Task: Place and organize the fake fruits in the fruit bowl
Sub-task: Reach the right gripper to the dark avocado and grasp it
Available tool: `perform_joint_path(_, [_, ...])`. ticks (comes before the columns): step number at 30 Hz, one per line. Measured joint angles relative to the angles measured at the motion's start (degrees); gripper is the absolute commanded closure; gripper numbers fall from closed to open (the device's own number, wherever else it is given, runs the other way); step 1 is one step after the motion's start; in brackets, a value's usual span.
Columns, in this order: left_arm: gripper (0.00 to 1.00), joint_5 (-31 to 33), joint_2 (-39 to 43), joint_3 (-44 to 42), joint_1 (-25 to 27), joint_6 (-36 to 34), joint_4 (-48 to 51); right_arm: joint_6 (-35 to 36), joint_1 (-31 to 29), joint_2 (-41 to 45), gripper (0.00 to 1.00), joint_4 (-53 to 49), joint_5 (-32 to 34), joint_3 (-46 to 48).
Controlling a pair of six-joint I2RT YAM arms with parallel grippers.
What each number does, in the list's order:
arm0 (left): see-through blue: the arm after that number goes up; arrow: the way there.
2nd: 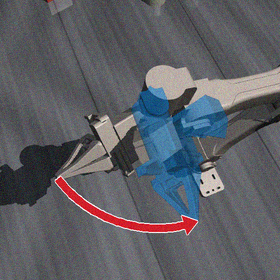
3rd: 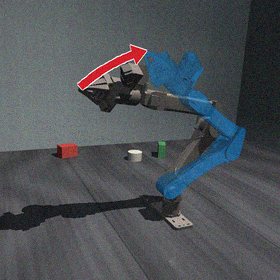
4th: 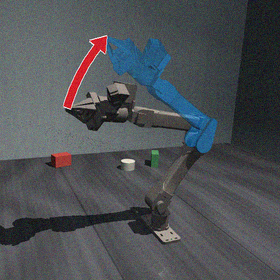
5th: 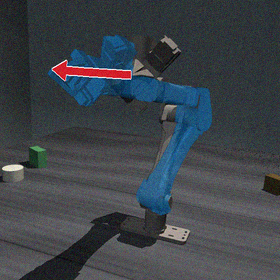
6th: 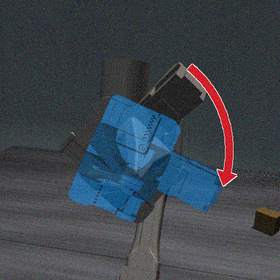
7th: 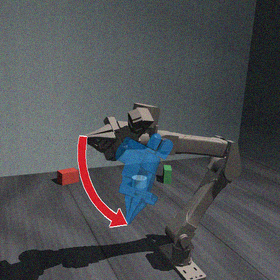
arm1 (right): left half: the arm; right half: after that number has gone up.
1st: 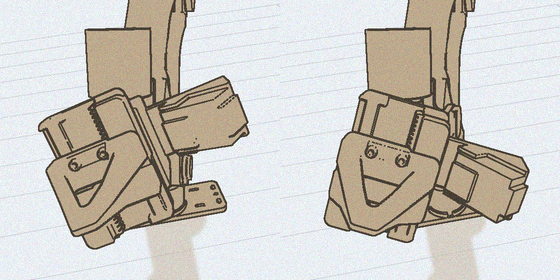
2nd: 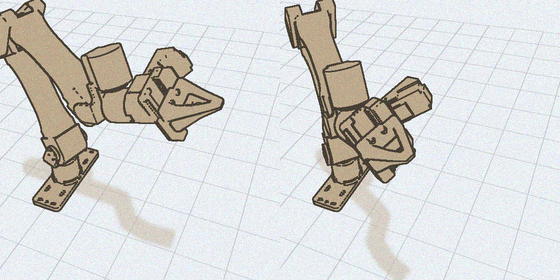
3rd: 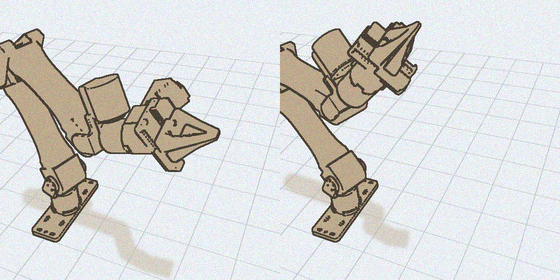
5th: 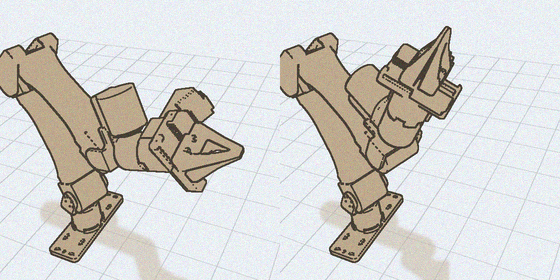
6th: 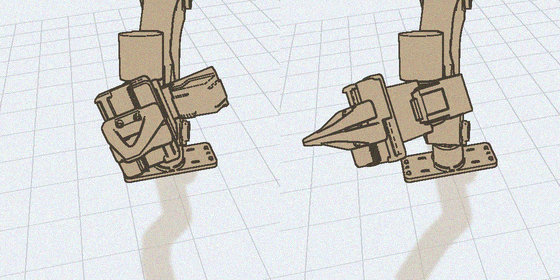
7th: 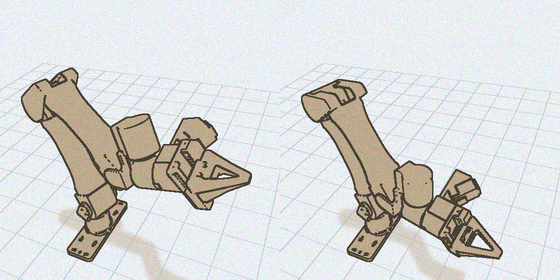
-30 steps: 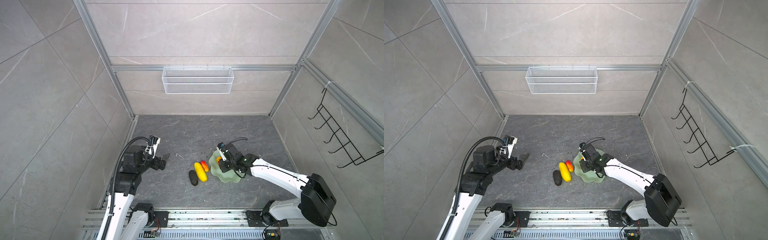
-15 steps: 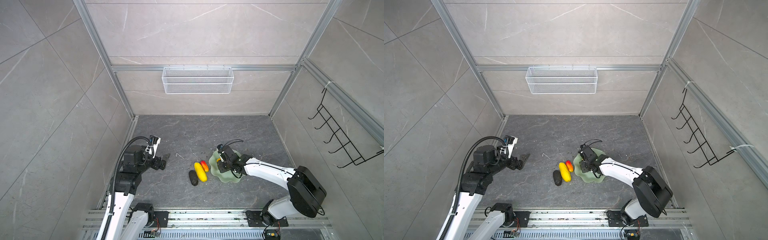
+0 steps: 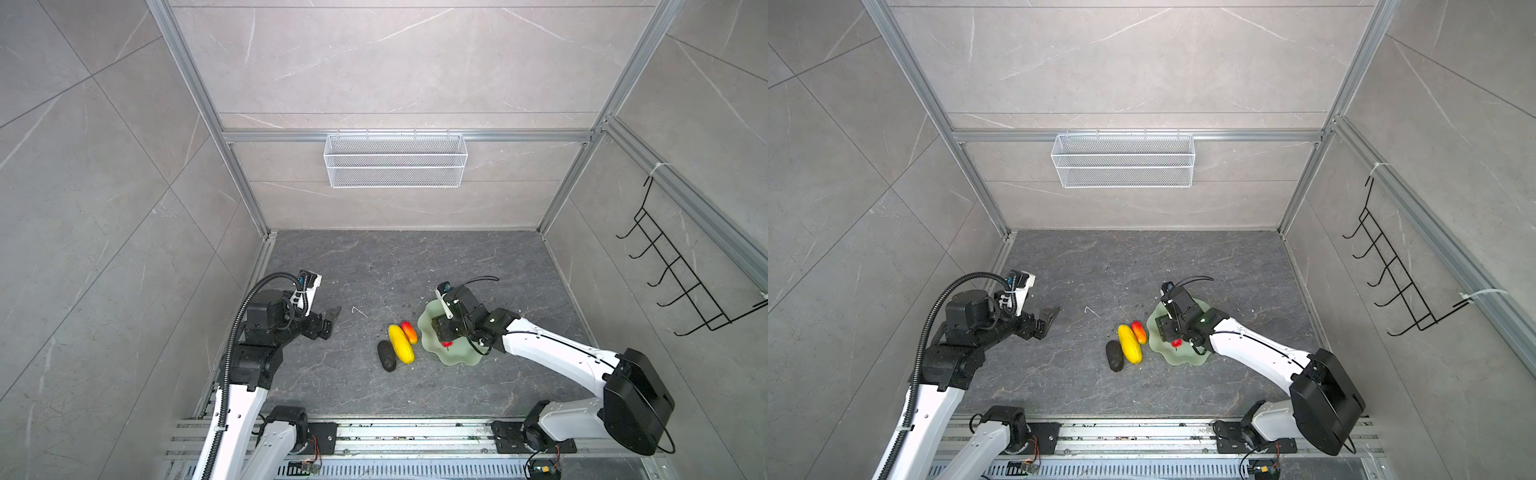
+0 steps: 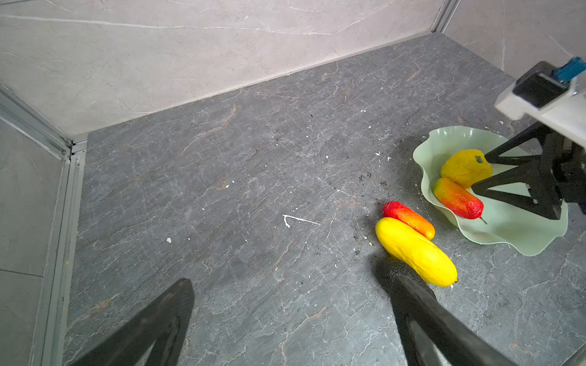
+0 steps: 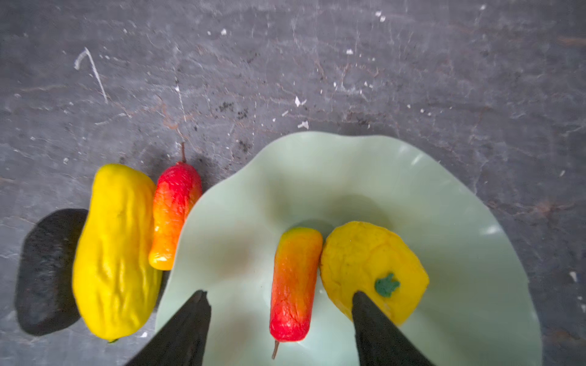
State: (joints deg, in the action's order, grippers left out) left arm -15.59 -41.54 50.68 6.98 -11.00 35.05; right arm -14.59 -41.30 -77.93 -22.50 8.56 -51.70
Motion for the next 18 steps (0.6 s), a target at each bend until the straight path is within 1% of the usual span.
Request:
perform_joint_path(2, [0.0,0.0,0.09,0.0,0.0,0.02,0.0,0.98,-1.09,0.48,0.0,-0.22,-0.07,-1.99])
perform_joint_path(6, [0.0,0.0,0.31,0.0,-0.02,0.02,0.0,2.23,-5.11,-1.16,0.0,-0.11,-0.55,-6.25])
perform_joint_path(10, [0.0,0.02,0.35,0.0,0.0,0.02,0.0,3.04,-10.97,-7.8,0.0,2.45,-2.6,-10.23])
perform_joint_path(14, [0.0,0.04,0.33,0.0,0.0,0.02,0.0,2.69,-16.11,-14.99,0.0,6.58,-5.68,-10.56])
perform_joint_path(18, [0.0,0.04,0.28,0.0,0.0,0.02,0.0,1.44,-20.04,-19.15,0.01,9.11,-5.99,-10.54])
